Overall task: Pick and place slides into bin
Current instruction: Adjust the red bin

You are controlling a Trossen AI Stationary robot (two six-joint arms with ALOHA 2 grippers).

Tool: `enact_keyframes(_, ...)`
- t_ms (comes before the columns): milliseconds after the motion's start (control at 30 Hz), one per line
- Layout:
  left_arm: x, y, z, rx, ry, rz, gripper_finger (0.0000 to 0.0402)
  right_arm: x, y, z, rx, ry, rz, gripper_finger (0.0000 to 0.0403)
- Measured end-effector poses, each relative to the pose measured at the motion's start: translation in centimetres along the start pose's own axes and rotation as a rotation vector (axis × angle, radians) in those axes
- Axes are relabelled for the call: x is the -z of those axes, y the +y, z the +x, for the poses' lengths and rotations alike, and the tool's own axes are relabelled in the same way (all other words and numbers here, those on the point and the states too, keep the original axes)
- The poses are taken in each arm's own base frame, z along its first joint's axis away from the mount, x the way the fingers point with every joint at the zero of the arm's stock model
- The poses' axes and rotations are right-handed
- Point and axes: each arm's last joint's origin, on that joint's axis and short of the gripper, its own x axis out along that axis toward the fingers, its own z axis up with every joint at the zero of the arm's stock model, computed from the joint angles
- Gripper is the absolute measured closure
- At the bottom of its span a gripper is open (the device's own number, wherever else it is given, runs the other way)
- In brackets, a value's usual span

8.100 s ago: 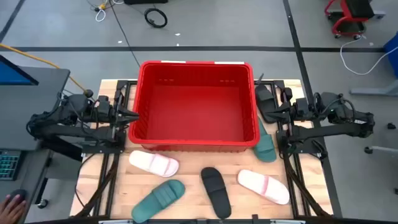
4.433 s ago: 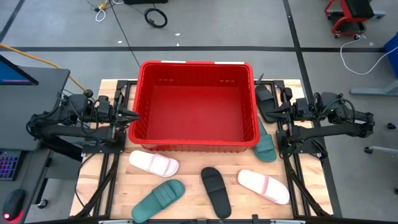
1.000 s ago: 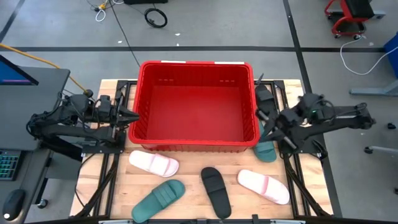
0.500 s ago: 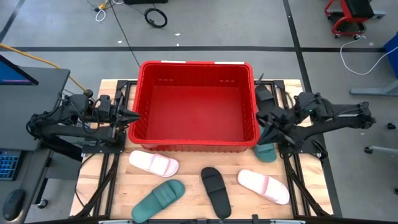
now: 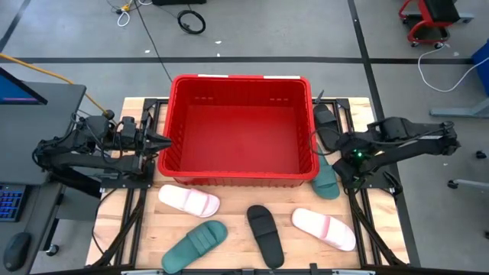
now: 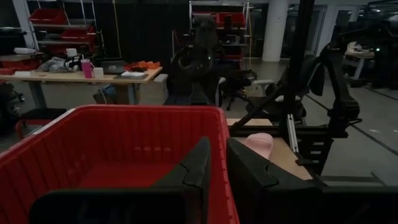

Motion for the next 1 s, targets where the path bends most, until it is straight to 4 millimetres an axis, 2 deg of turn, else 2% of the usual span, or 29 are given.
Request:
enact_keyframes(67,0.0,0.0,0.0,0.000,0.000,0.003,0.0347,0.0,-0.6,0.5,0.092,-0.019,-0.024,0.0366)
enact_keyframes(133,0.0,0.0,0.0,0.000,0.000,0.003,0.0349,-0.2,-0.9,0.8,0.177,-0.064,-0.129,0.0366)
enact_keyframes(267,0.0,0.0,0.0,0.000,0.000,0.003,0.0350,-0.9,-1.0,0.8,0.368,-0.225,-0.396,0.0366)
enact_keyframes(333,0.0,0.0,0.0,0.000,0.000,0.002,0.0348,-1.4,-1.1,0.4,0.477,-0.330,-0.439,0.0367)
enact_keyframes(433,0.0,0.0,0.0,0.000,0.000,0.002,0.0346,-2.1,-1.5,-0.3,0.595,-0.471,-0.368,0.0366)
enact_keyframes(567,0.0,0.0,0.0,0.000,0.000,0.002,0.0346,-2.7,-2.0,-1.6,0.605,-0.487,-0.306,0.0353)
enact_keyframes(767,0.0,0.0,0.0,0.000,0.000,0.002,0.0351,-3.5,-2.6,-3.6,0.650,-0.490,-0.308,0.0294)
enact_keyframes(1000,0.0,0.0,0.0,0.000,0.000,0.002,0.0346,-4.9,-4.0,-4.9,0.918,-0.477,-0.284,0.0224)
